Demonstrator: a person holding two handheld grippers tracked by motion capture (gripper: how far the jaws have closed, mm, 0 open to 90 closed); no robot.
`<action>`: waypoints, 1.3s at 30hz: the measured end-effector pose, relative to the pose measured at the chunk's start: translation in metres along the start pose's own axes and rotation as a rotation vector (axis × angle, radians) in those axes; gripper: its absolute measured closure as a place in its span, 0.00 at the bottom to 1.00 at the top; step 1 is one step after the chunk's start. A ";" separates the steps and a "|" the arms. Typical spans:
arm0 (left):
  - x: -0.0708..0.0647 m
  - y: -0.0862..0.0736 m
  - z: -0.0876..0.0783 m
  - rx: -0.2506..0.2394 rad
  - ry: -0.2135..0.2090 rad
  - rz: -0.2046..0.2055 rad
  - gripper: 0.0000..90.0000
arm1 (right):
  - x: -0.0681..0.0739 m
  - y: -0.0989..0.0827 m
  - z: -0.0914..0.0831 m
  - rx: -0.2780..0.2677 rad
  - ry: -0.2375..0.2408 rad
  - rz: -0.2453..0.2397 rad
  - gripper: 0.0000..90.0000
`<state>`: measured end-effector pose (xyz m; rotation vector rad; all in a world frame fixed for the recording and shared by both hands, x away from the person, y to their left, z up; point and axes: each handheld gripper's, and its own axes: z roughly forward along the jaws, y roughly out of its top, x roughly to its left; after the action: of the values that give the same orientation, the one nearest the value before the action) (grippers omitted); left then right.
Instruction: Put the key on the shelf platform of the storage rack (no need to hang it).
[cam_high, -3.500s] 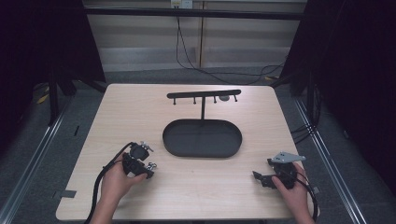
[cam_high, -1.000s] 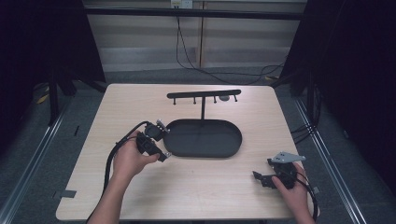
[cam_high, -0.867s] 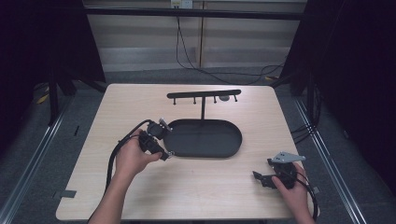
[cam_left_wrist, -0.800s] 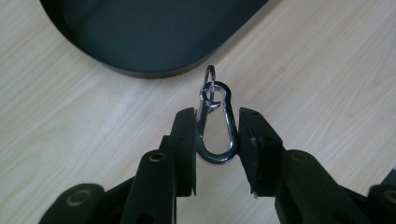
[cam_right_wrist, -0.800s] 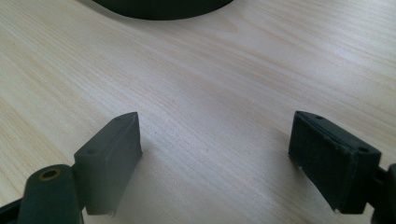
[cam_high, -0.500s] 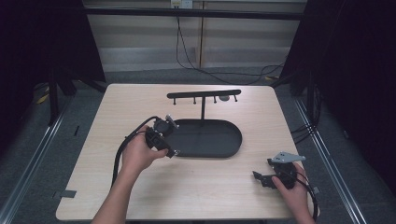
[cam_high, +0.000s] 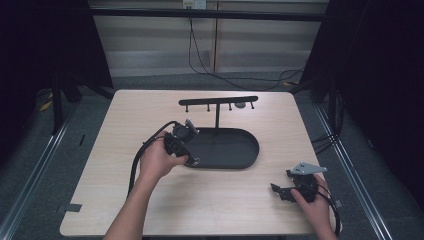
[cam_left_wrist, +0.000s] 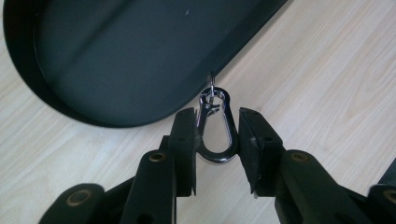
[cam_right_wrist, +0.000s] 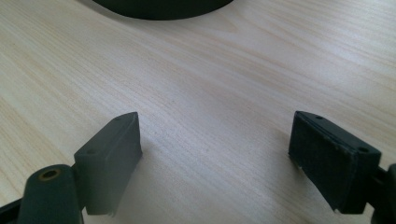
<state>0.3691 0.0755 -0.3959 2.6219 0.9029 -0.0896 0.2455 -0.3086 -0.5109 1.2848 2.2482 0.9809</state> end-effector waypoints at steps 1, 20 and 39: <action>0.000 0.002 0.001 0.001 0.003 0.000 0.76 | 0.000 0.000 0.000 0.000 0.000 0.000 0.18; 0.000 0.021 0.007 -0.016 0.022 -0.017 0.76 | 0.000 0.000 0.000 0.000 0.000 0.000 0.18; 0.000 0.030 0.027 -0.027 0.051 -0.028 0.76 | 0.000 0.000 0.000 0.000 0.000 -0.001 0.18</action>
<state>0.3889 0.0436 -0.4113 2.5977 0.9512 -0.0175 0.2456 -0.3087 -0.5109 1.2841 2.2485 0.9809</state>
